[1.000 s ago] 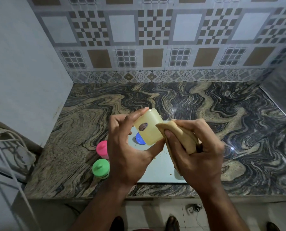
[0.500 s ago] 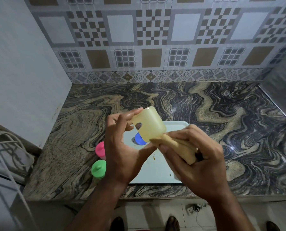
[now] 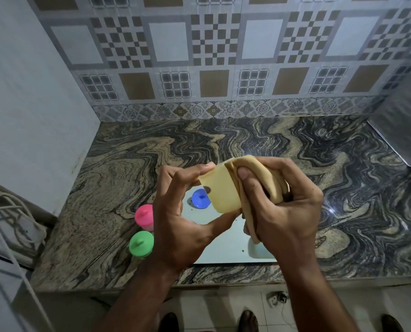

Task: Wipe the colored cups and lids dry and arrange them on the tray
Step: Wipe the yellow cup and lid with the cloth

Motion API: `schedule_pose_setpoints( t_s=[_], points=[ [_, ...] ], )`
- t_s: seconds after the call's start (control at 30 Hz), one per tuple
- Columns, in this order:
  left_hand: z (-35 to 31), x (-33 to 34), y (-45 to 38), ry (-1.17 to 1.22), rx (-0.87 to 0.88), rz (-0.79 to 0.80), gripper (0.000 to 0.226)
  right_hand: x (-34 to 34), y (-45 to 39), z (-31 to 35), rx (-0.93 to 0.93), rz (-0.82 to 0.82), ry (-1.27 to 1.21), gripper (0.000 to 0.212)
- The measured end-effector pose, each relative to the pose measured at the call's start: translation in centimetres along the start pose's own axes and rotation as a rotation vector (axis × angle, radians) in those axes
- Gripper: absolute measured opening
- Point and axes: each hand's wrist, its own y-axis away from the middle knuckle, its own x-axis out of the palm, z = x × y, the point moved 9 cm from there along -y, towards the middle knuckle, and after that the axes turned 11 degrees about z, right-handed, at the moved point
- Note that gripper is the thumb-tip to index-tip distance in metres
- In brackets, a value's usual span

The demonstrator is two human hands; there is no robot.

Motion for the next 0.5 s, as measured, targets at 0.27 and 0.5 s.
schedule_pose_setpoints(
  t_s=[0.27, 0.5],
  points=[
    [1.3, -1.3, 0.4, 0.244, -0.053, -0.123, 0.072, -0.9, 0.3, -0.3, -0.012, -0.048, -0.106, 0.008],
    [2.0, -0.9, 0.6, 0.26, -0.158, -0.1, 0.069, -0.2, 2.1, -0.2, -0.077, -0.027, -0.052, 0.015]
  ],
)
